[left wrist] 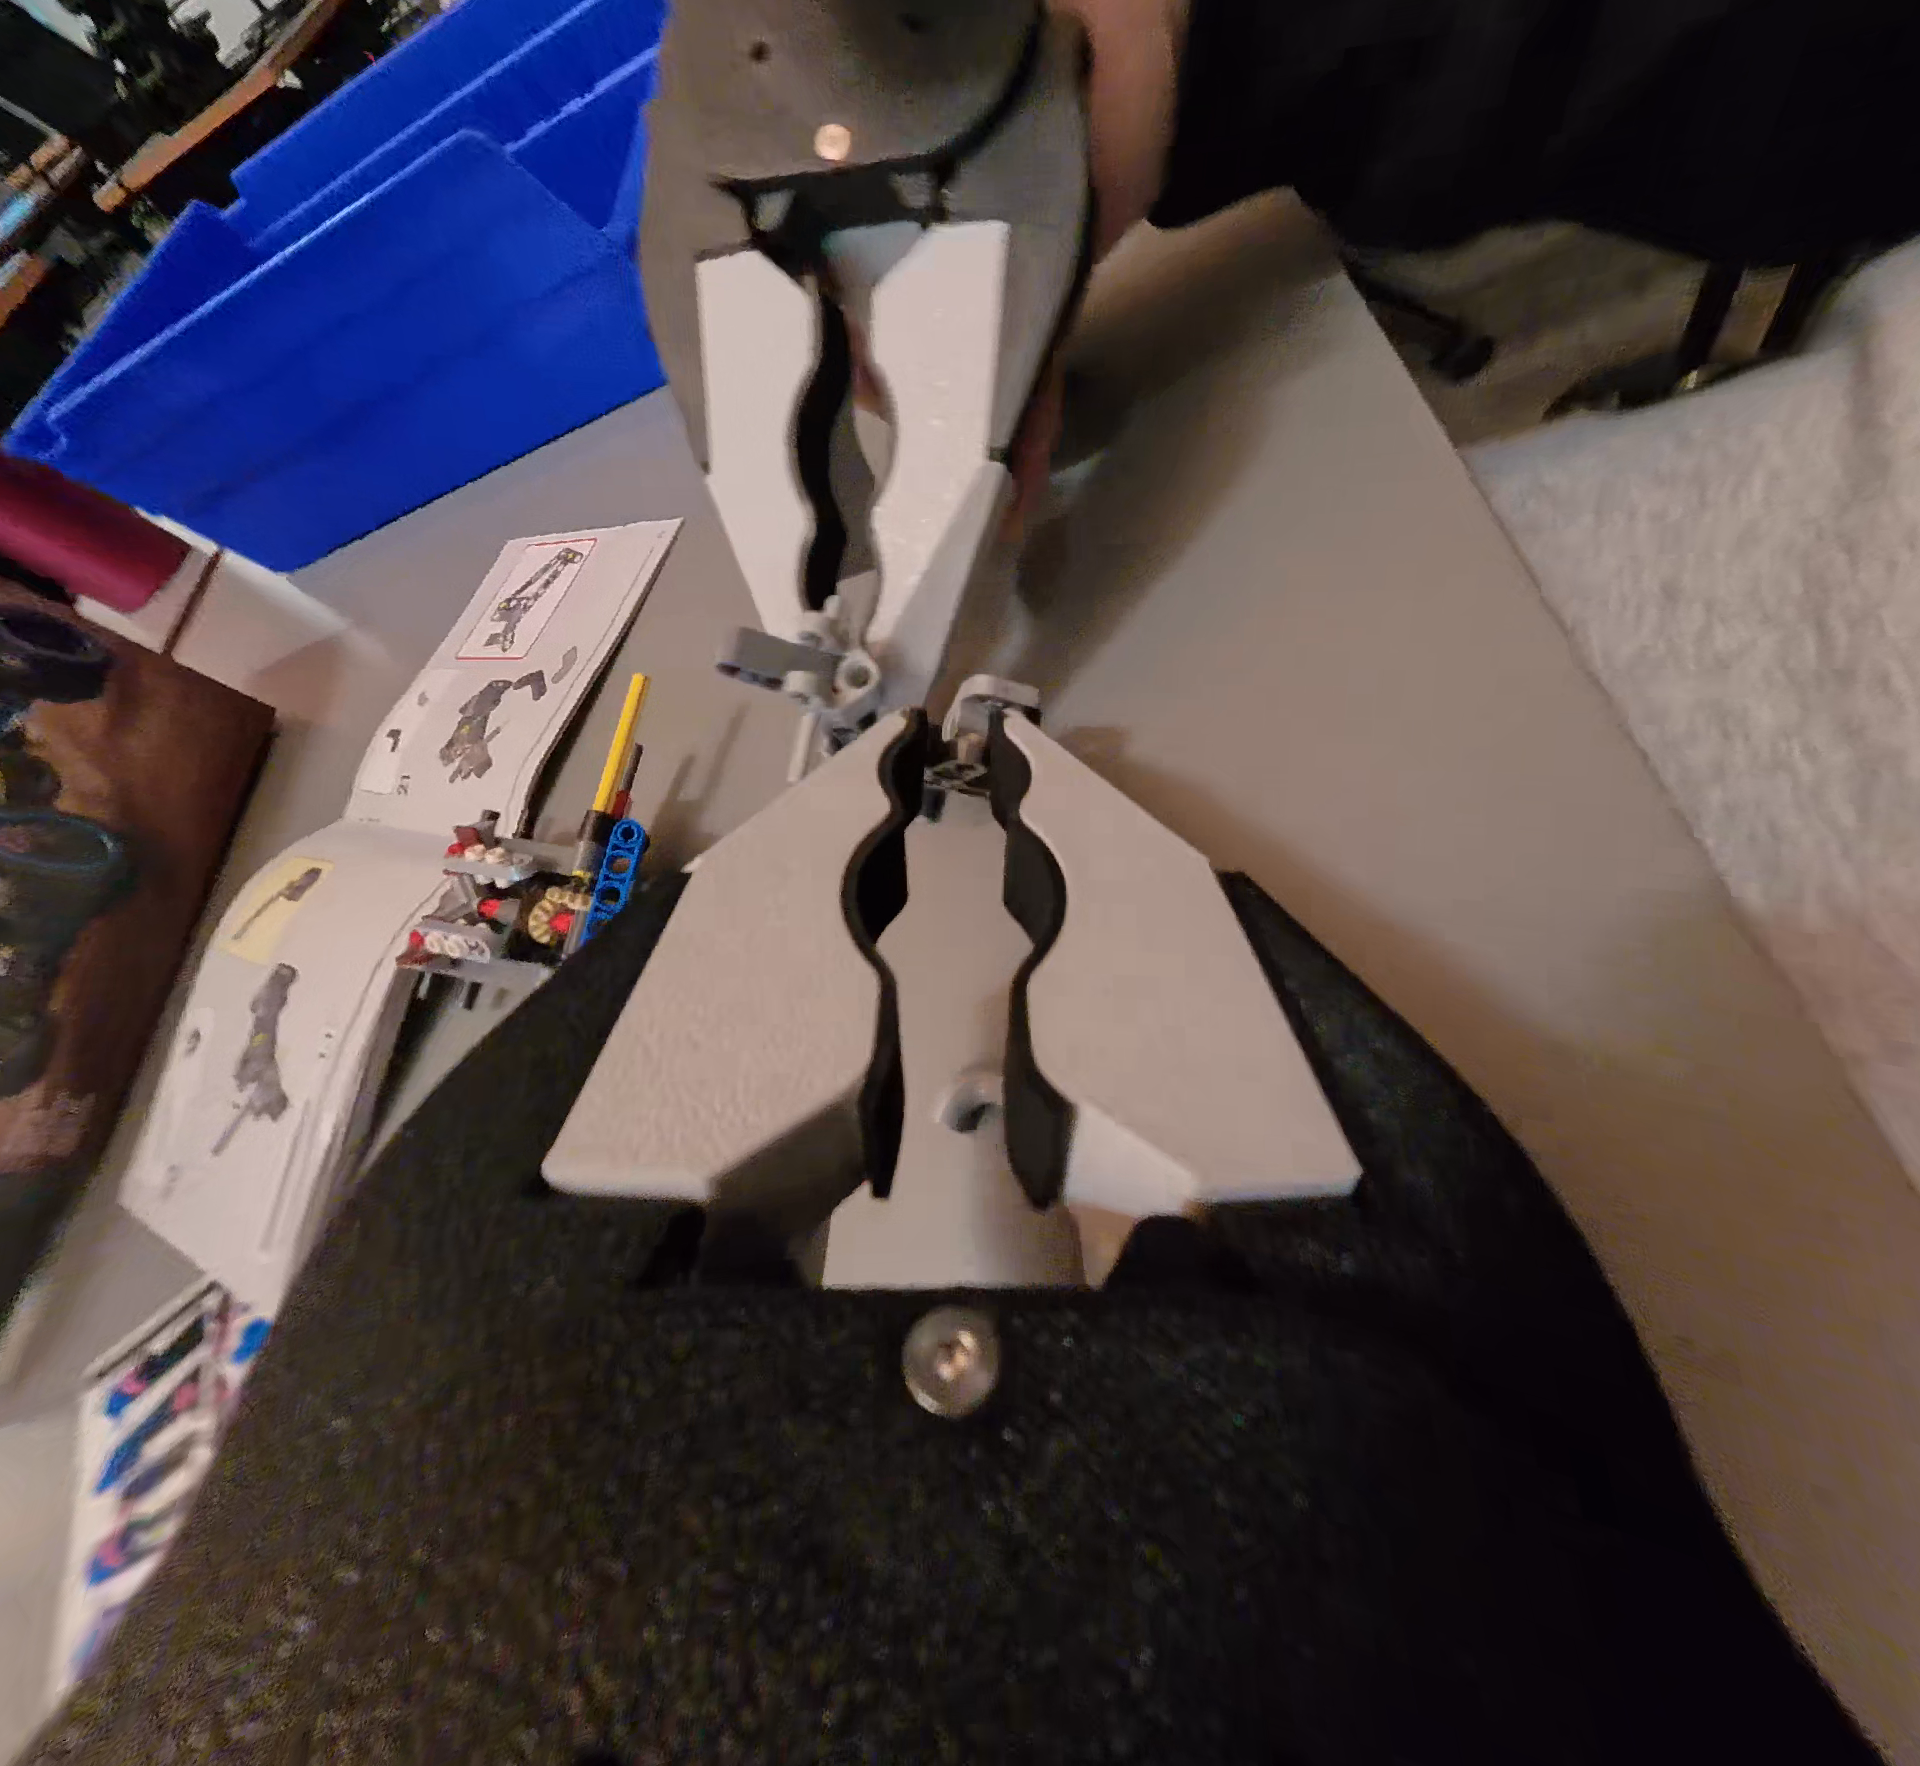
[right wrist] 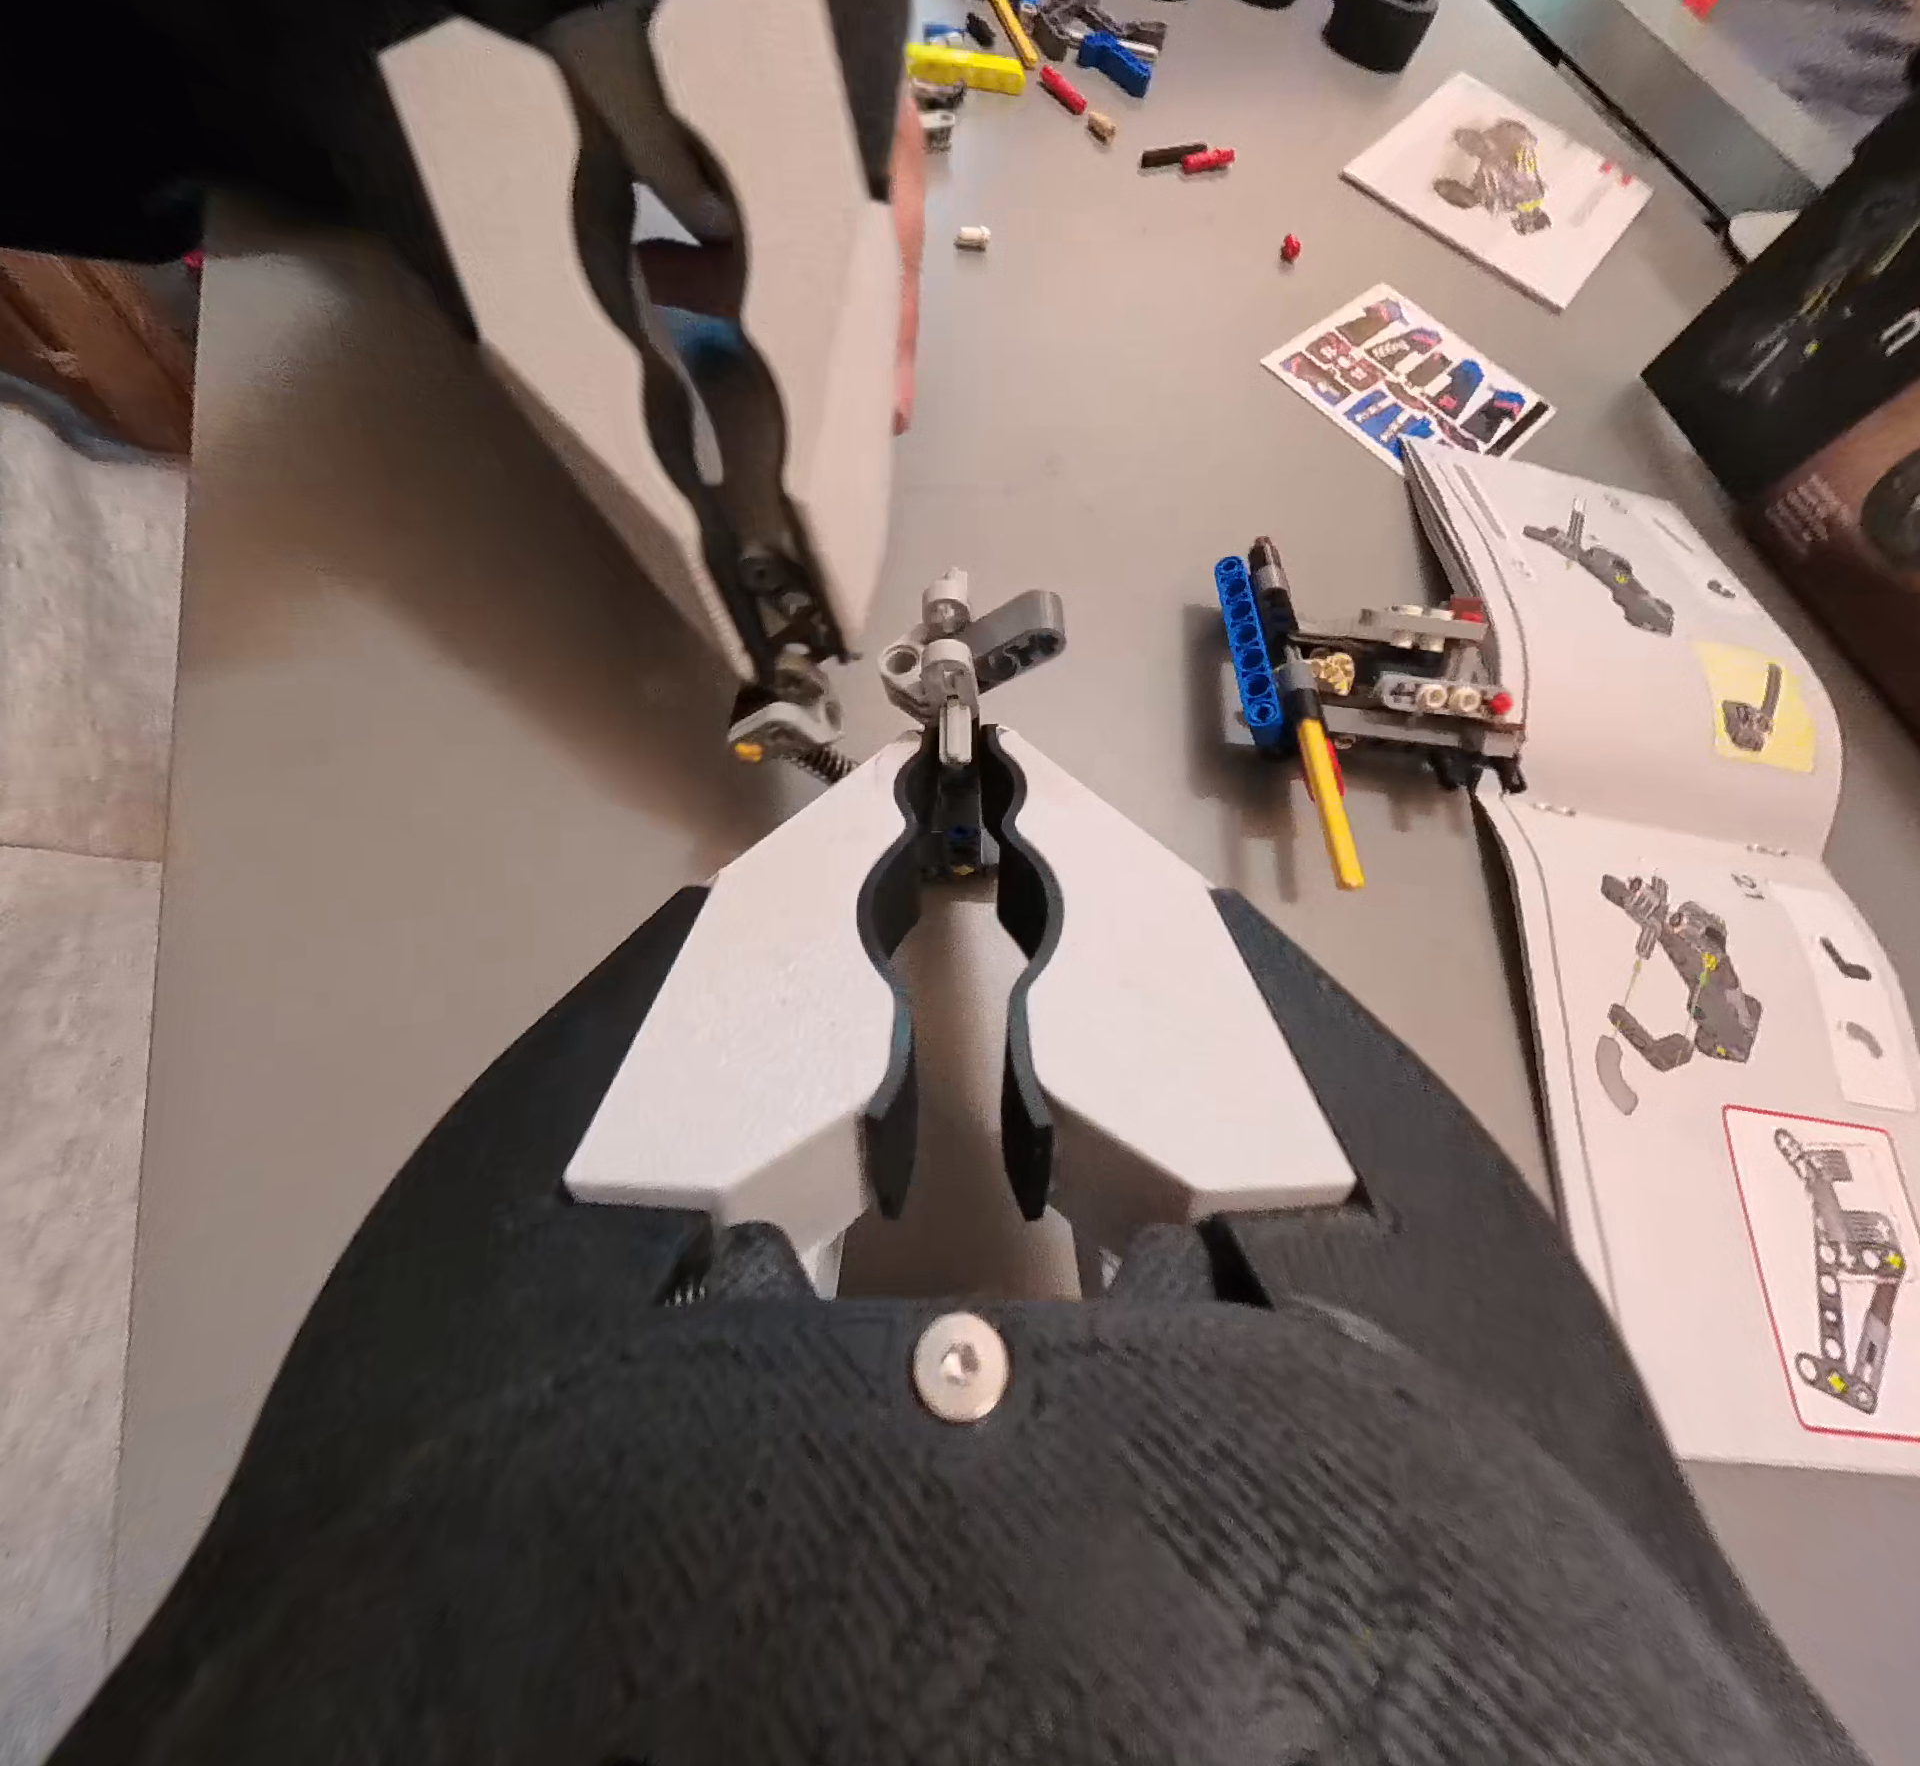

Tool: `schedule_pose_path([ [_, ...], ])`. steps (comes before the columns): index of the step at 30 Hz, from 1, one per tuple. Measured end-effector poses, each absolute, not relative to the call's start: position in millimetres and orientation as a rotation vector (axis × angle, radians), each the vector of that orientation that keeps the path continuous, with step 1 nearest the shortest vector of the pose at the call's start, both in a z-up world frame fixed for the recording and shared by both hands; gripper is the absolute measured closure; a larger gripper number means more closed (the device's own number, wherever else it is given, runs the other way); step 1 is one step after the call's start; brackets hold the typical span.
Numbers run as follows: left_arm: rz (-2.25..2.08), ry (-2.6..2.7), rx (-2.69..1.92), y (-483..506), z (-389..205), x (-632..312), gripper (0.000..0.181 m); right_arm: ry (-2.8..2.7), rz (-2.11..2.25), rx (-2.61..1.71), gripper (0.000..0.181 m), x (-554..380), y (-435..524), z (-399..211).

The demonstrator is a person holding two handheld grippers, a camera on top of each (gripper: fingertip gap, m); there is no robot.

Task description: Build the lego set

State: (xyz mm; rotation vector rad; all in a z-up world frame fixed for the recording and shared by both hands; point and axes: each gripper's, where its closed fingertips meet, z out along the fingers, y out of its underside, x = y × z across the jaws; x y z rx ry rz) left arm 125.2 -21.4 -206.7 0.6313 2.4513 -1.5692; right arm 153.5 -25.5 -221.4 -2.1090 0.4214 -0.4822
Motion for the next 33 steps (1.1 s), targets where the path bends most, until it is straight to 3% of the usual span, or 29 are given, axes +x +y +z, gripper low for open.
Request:
schedule_pose_path([
  [8, -1.979, 2.570, 0.059, -27.3, -170.4, 142.8, 0.173, 0.419, -0.581, -1.902, 0.177, 159.2, -27.6, -189.5],
  [18, -2.277, 2.349, -0.254, -25.2, -132.5, 160.7, 0.172, 0.492, -0.769, -1.625, 0.177, 170.9, -28.7, -152.0],
  [28, -2.226, 2.103, -0.218, -25.0, -122.1, 166.6, 0.160, 0.600, -1.003, -1.442, 0.177, 172.9, -42.3, -130.9],
  [30, -2.252, 2.069, -0.165, -24.9, -116.8, 161.5, 0.176, 0.590, -0.990, -1.442, 0.177, 170.7, -37.2, -129.3],
  [33, -2.237, 2.048, -0.135, -22.8, -112.1, 161.3, 0.179, 0.509, -1.034, -1.470, 0.176, 165.0, -27.7, -126.2],
])
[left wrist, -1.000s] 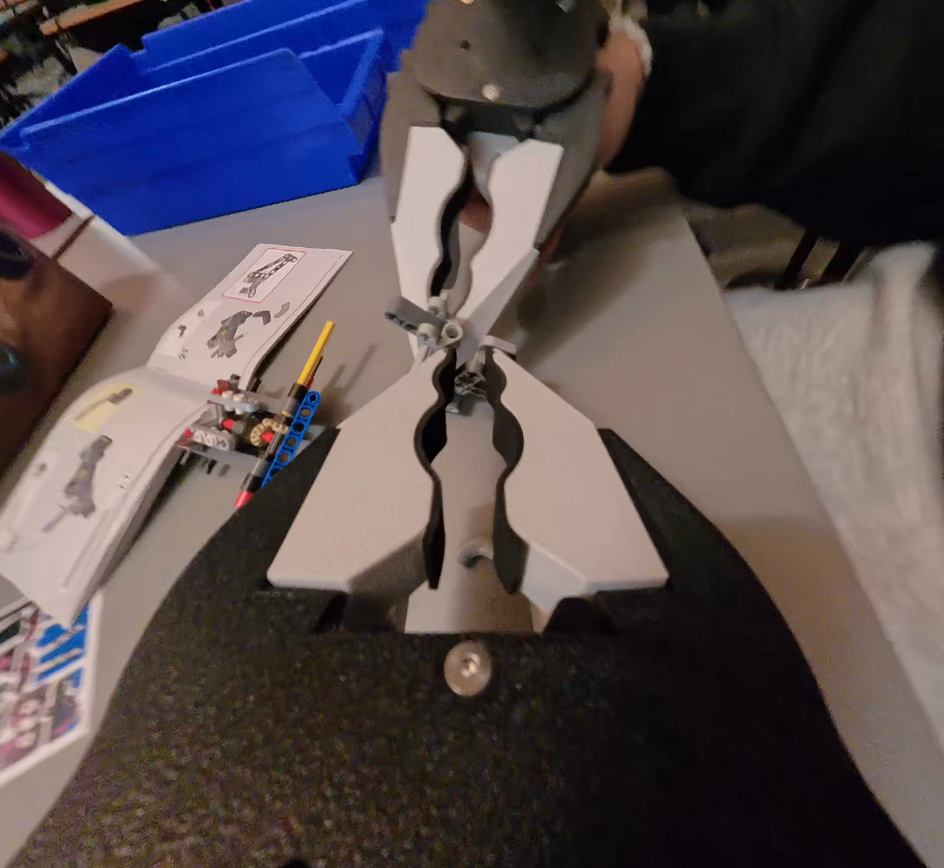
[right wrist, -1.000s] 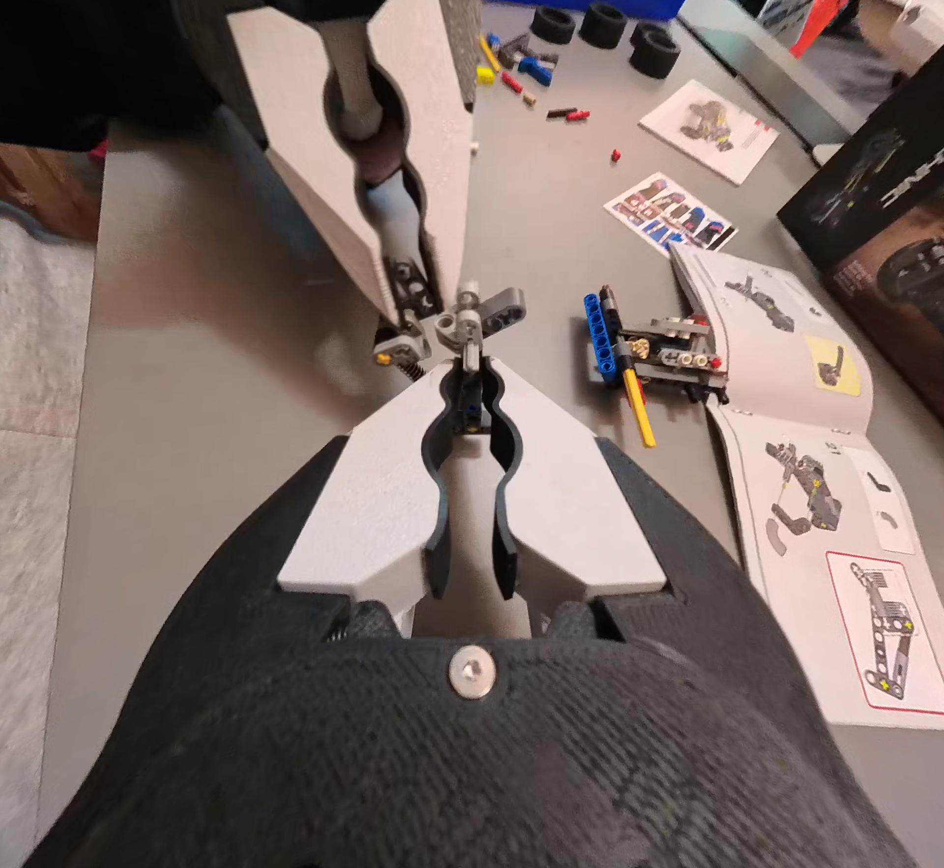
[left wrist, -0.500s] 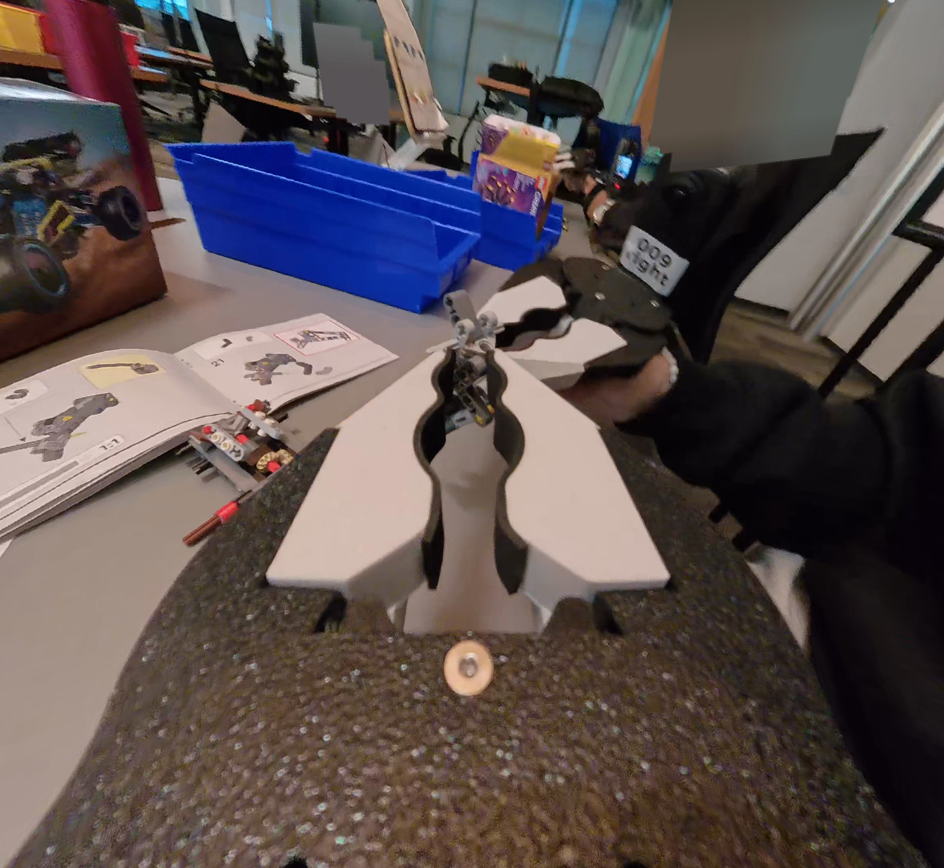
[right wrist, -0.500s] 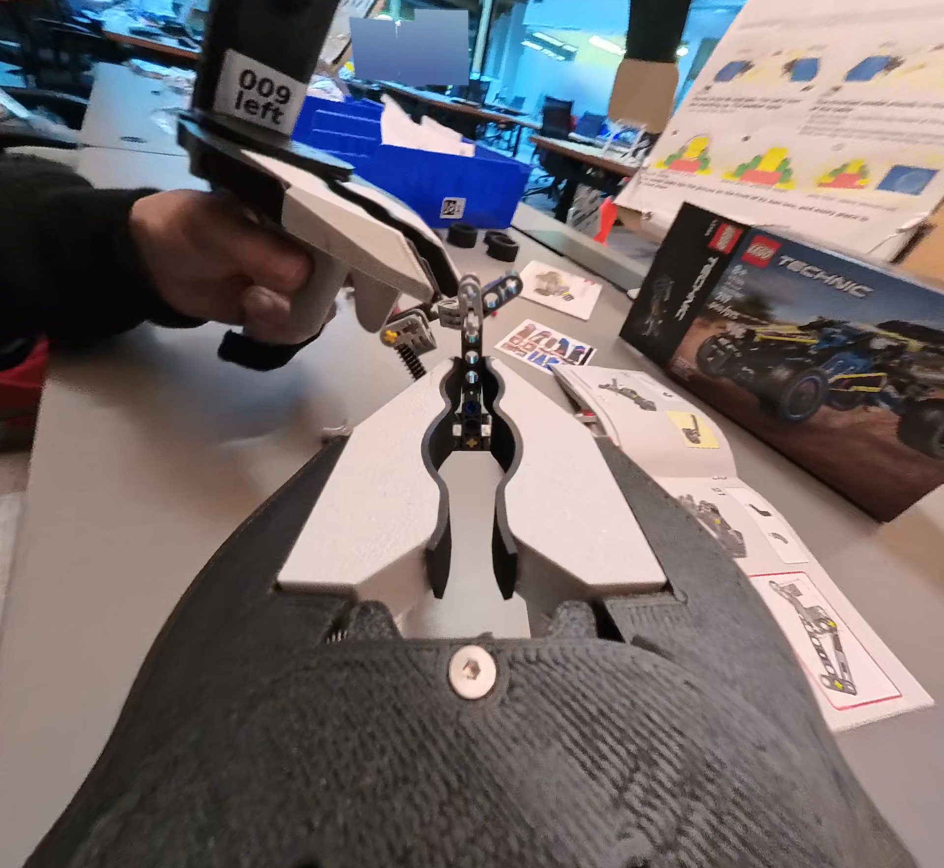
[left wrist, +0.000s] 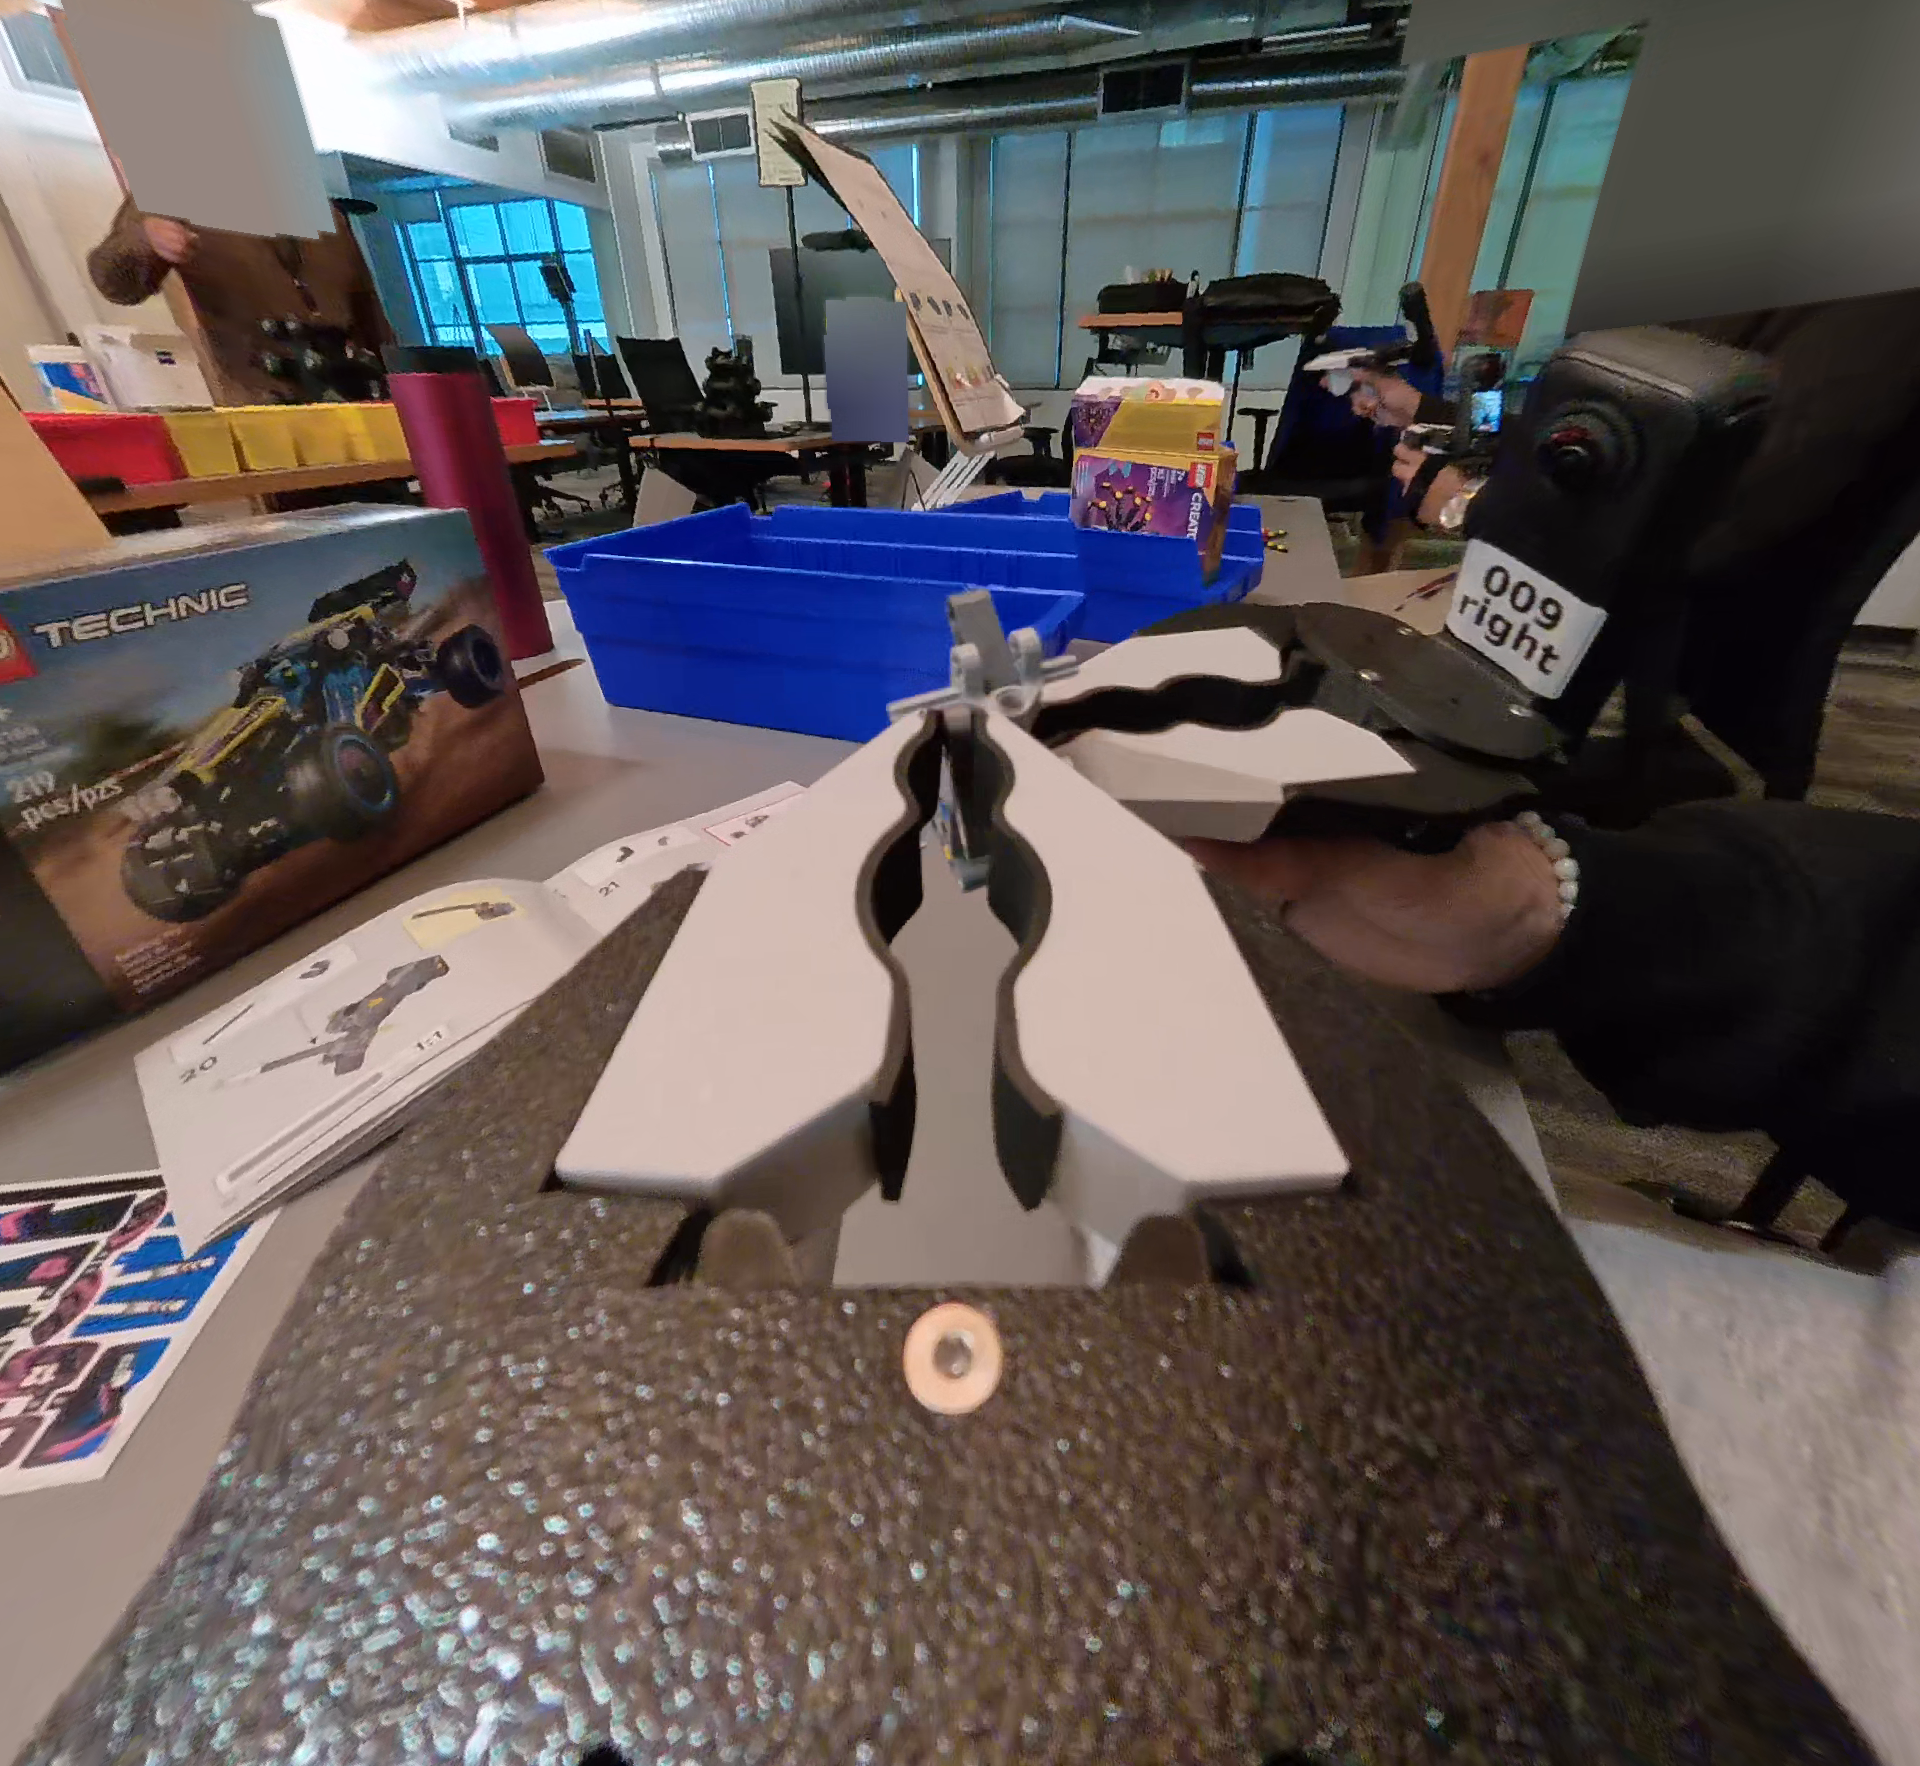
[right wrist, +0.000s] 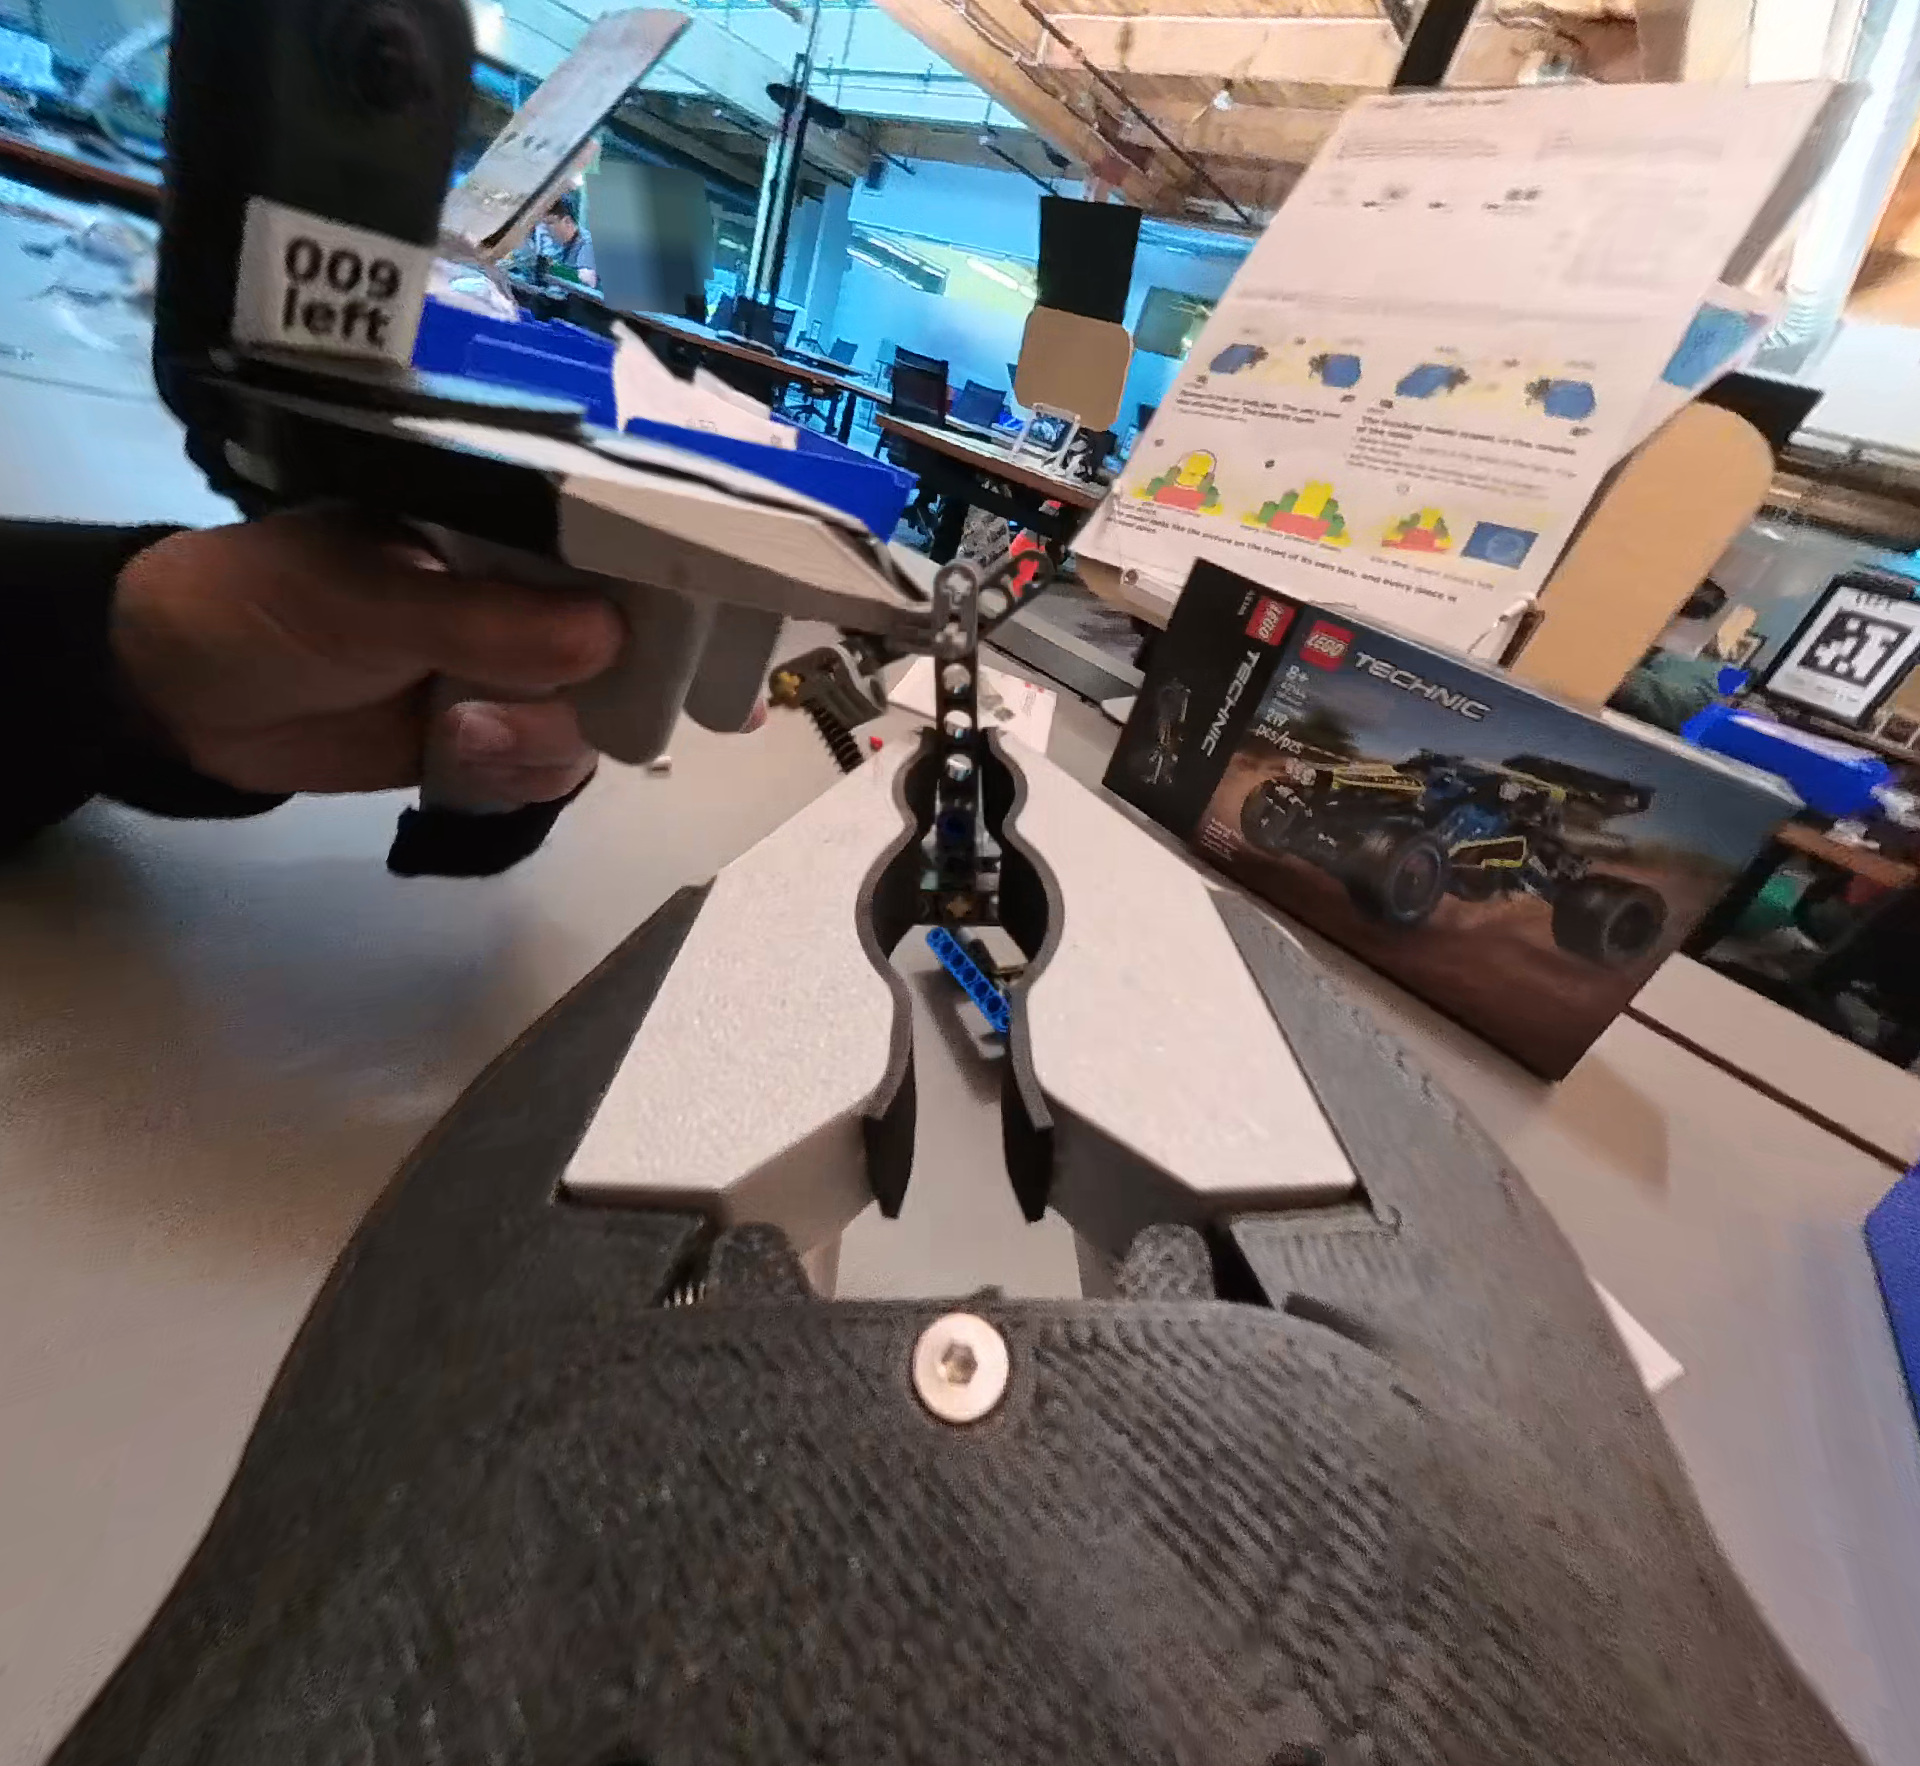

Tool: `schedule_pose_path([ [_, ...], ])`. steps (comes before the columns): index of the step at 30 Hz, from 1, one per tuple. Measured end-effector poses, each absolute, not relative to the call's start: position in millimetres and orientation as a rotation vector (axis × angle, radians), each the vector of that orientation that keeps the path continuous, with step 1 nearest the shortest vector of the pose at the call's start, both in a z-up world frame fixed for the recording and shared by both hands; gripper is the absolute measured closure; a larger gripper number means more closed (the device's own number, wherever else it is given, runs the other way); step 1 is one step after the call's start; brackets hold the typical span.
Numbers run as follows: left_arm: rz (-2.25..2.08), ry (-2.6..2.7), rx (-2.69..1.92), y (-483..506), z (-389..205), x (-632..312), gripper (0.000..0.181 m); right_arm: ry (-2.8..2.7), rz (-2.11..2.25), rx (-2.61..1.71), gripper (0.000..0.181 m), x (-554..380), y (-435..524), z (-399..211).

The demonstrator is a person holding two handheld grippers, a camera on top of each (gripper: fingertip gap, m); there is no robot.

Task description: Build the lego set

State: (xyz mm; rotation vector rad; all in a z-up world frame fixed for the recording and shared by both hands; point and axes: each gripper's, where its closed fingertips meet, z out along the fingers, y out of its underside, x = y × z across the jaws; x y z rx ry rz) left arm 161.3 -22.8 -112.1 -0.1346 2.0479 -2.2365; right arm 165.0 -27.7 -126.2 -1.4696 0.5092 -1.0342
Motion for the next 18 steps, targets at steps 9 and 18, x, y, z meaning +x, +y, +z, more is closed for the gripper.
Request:
schedule_pose_path([
  [9, -2.150, 2.132, 0.017, -17.6, -120.5, 161.8, 0.180, 0.540, -0.970, -1.539, 0.162, 165.3, -21.7, -134.0],
  [18, -2.090, 2.204, 0.009, -23.0, -133.4, 160.5, 0.181, 0.625, -0.939, -1.552, 0.174, 168.3, -24.5, -145.5],
])
